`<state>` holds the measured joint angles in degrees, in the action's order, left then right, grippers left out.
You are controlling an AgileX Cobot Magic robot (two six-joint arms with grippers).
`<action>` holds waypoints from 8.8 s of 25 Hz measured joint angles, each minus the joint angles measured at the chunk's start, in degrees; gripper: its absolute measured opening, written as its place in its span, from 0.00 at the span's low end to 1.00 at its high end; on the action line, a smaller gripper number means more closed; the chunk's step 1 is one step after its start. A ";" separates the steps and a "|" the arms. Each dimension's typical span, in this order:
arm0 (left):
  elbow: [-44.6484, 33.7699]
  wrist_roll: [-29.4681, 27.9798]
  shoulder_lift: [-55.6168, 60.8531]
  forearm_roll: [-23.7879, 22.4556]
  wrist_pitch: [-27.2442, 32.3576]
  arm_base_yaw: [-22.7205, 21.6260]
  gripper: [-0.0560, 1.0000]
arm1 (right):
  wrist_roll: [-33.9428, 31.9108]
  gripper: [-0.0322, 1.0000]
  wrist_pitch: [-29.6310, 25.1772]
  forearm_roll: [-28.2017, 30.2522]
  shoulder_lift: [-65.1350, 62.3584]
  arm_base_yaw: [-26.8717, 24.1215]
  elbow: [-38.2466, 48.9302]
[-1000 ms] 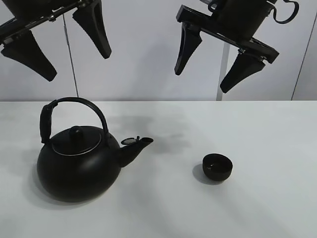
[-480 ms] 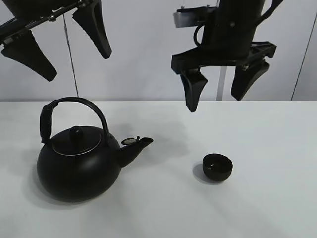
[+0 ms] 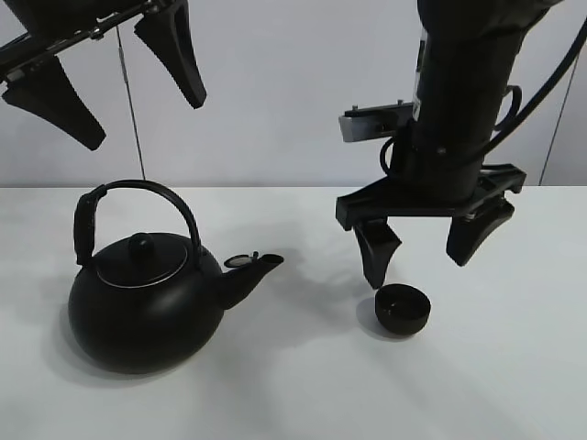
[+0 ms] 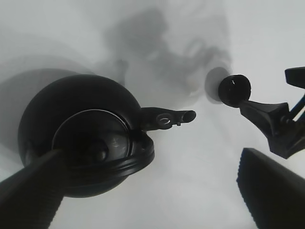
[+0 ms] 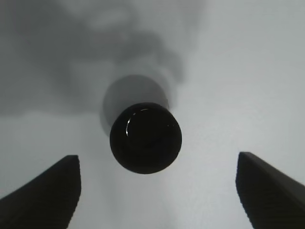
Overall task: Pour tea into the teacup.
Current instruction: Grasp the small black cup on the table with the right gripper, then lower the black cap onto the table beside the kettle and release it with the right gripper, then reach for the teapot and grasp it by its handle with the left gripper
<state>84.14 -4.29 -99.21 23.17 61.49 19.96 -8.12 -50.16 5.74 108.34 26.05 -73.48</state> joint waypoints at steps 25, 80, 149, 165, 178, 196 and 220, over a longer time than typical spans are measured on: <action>0.00 0.00 0.00 0.00 -0.04 0.00 0.71 | -2.17 0.42 4.48 -2.12 7.96 0.00 0.44; 0.00 0.00 0.00 0.00 -0.22 0.00 0.71 | 5.16 0.42 8.95 -7.05 11.09 5.48 -4.75; 0.00 0.00 0.00 0.00 -0.22 0.00 0.71 | 0.23 0.64 -13.35 -14.10 -11.62 -17.30 -14.63; 0.00 0.00 0.00 0.00 -0.22 0.00 0.71 | -0.62 0.64 -12.72 -16.25 -11.43 -17.30 -14.63; 0.00 0.00 0.00 0.00 -0.22 0.00 0.71 | -0.82 0.64 -12.64 -17.14 -8.93 -17.30 -14.63; 0.00 0.00 0.00 0.00 -0.22 0.00 0.71 | -0.82 0.64 -11.18 -17.75 -8.11 -17.30 -14.63; 0.00 0.00 0.00 0.00 -0.22 0.00 0.71 | -0.85 0.64 -11.16 -18.17 -8.11 -17.30 -14.63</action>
<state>84.14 -4.29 -99.21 23.17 61.26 19.96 -8.97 -61.31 -12.43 100.23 8.75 -88.11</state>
